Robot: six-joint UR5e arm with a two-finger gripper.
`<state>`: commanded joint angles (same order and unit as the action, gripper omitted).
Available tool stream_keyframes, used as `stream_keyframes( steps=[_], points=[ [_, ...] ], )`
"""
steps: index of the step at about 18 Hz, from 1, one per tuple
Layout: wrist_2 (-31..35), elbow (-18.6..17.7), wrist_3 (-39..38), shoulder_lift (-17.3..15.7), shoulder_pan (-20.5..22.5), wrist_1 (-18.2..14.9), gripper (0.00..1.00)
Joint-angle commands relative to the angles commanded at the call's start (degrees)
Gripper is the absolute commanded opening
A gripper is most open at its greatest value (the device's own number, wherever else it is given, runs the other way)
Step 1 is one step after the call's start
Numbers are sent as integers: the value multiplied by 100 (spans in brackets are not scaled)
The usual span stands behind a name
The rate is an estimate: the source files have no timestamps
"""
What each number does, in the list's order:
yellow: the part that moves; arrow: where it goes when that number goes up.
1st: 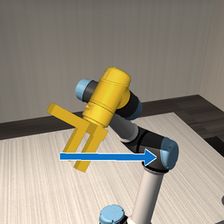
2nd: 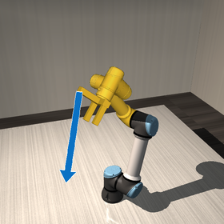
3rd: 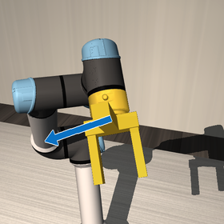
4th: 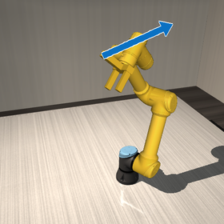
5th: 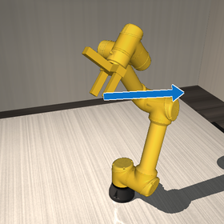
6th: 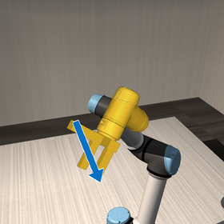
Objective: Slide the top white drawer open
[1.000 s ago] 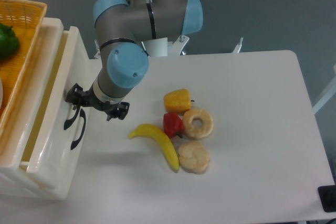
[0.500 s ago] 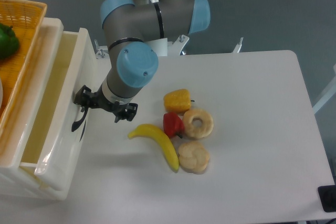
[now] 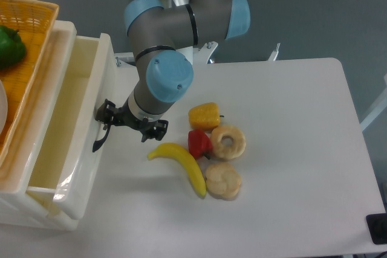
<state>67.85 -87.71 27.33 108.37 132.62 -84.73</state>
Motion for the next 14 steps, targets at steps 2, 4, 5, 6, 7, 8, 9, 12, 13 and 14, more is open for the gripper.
stream_keyframes(
  steps=[2,4,5,6,7,8,9,12,13,14],
  points=[
    [0,0,26,-9,9,-9,100],
    [0,0,61,-18,18,-18,100],
    [0,0,62,-18,44,-18,100],
    [0,0,62,-18,70,-26,100],
    [0,0,88,-18,71,-26,100],
    [-9,0,114,-26,114,-26,100],
    [-9,9,123,-26,149,-26,100],
    [-9,18,132,-26,220,-18,100],
    [-9,18,158,-26,281,-26,100],
    [-9,18,184,-26,308,-26,100]
  ],
)
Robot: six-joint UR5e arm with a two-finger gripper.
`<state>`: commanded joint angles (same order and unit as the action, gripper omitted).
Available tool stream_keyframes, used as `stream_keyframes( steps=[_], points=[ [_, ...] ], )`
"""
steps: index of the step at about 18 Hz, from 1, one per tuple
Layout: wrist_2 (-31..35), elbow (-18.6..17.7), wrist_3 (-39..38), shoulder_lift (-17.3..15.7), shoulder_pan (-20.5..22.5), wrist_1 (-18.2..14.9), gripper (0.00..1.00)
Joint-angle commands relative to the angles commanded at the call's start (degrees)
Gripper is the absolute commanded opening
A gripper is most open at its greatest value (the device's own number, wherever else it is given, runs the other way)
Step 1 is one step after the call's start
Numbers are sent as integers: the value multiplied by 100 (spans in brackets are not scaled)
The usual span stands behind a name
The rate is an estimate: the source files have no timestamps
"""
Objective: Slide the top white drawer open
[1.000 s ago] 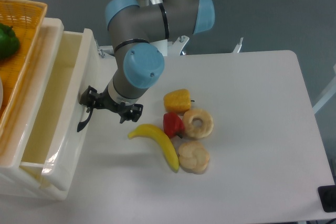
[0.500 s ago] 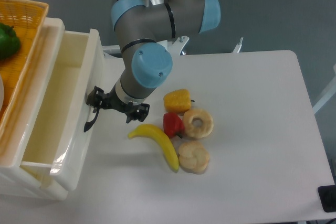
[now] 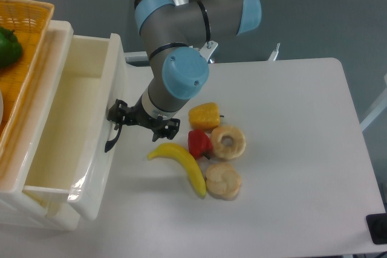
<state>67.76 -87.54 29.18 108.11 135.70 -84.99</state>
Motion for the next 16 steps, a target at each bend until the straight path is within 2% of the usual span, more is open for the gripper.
stream_keyframes(
  steps=[16],
  points=[
    [0,44,35,0,316,-9,100]
  ],
)
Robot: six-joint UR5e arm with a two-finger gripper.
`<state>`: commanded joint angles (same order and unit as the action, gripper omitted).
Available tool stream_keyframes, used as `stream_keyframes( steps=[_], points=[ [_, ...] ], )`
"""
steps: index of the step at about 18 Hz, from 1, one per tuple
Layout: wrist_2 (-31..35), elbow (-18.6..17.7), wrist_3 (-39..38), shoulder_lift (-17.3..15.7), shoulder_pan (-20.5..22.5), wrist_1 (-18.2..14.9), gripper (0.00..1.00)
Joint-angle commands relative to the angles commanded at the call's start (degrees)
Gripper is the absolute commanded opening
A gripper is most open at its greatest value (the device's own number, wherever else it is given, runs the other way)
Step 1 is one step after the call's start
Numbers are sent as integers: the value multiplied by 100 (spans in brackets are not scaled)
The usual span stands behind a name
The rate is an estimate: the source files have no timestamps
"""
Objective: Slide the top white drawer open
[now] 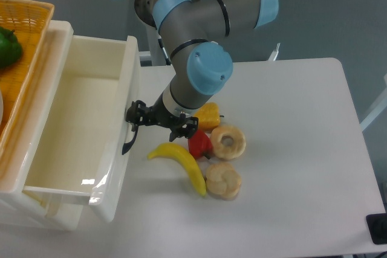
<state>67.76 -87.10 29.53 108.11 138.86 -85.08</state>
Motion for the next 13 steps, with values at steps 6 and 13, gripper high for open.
stream_keyframes(
  steps=[6,13],
  points=[
    [9,0,88,0,123,-9,100],
    [-96,0,97,-9,246,-18,100]
  ],
)
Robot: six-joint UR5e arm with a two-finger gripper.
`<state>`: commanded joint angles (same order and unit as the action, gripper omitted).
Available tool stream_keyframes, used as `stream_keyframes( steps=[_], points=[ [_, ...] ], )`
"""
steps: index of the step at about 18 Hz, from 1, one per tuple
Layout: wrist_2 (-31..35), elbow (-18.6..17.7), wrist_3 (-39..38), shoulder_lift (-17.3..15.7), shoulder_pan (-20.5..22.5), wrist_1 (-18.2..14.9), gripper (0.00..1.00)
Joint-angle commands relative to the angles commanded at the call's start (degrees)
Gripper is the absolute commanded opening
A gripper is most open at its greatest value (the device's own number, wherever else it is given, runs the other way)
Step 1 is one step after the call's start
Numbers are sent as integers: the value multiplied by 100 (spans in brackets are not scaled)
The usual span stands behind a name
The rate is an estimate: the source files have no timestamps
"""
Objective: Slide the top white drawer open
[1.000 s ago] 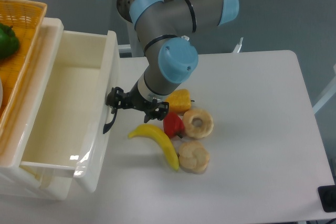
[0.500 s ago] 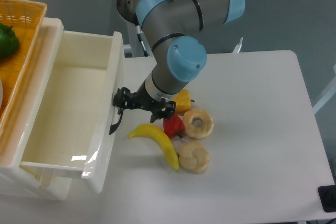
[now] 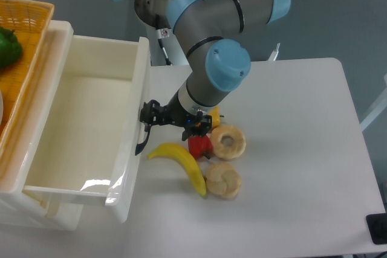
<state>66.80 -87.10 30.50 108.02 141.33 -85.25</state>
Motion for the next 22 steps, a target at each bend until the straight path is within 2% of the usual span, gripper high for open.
stream_keyframes(
  steps=[14,22],
  points=[
    [-738,-70,0,-17,114,-105,100],
    [-835,-70,0,-114,220,-132,100]
  ],
)
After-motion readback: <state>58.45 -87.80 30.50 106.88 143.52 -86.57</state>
